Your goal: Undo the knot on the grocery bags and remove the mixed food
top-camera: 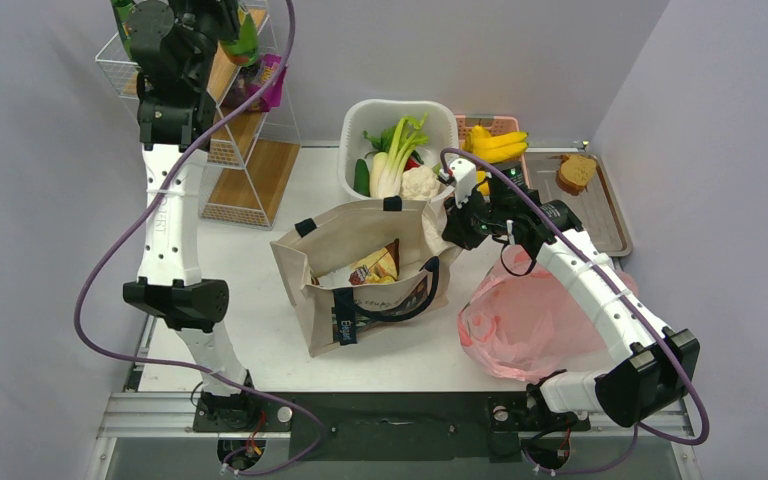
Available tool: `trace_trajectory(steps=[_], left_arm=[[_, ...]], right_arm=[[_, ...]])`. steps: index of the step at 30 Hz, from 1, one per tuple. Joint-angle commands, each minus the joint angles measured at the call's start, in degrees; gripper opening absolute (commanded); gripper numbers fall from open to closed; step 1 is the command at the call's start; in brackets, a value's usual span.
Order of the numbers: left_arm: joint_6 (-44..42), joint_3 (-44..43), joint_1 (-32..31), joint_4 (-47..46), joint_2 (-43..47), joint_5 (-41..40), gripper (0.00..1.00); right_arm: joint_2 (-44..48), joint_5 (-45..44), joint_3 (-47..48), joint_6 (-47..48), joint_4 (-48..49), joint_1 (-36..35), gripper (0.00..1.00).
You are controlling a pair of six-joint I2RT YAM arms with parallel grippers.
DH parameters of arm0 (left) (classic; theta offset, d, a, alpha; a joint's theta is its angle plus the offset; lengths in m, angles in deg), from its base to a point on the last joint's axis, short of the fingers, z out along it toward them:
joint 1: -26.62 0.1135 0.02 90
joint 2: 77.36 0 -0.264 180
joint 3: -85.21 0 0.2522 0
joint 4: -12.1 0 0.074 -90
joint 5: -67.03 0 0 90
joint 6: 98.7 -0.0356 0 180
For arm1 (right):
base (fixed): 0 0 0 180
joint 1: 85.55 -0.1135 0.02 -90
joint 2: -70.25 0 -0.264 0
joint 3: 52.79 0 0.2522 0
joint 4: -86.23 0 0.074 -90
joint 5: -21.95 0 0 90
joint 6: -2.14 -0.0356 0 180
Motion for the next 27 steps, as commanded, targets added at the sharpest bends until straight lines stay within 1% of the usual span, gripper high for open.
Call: trace_trajectory(steps=[1,8,12,16,23,24,27], left_arm=[[-2.41,-5.31,2.67,-13.13,2.29,-1.49,0.0],[-3.58,-4.56,6.02,-12.34,3.95,-2.98,0.0],[-4.29,-2.19,6.47,-11.78,5.62,-3.54,0.0],[-3.91,-2.74,9.48,-10.1,5.77,-3.61,0.0],[3.23,-3.95,12.36,-5.88,4.85,-1.98,0.0],[4.1,-3.94,13.01,-5.68,4.72,-0.75,0.0],[9.81,-3.59,15.32,-5.16,4.31,1.76,0.0]], right_arm=[[-0.64,0.93,-0.26,-0.15,-0.43,-0.65,0.0],[-1.0,1.09,-0.18,0.23,-0.45,-0.93,0.0],[-0.85,1.37,-0.56,0.39,-0.45,-1.21,0.0],[-0.73,1.18,-0.61,0.58,-0.5,-1.33,0.0],[-1.14,1.09,-0.02,0.96,-0.71,-1.4,0.0],[-1.17,1.1,0.0,0.96,-0.69,-1.45,0.0],[-1.19,1.03,0.17,1.05,-0.67,-1.51,0.0]])
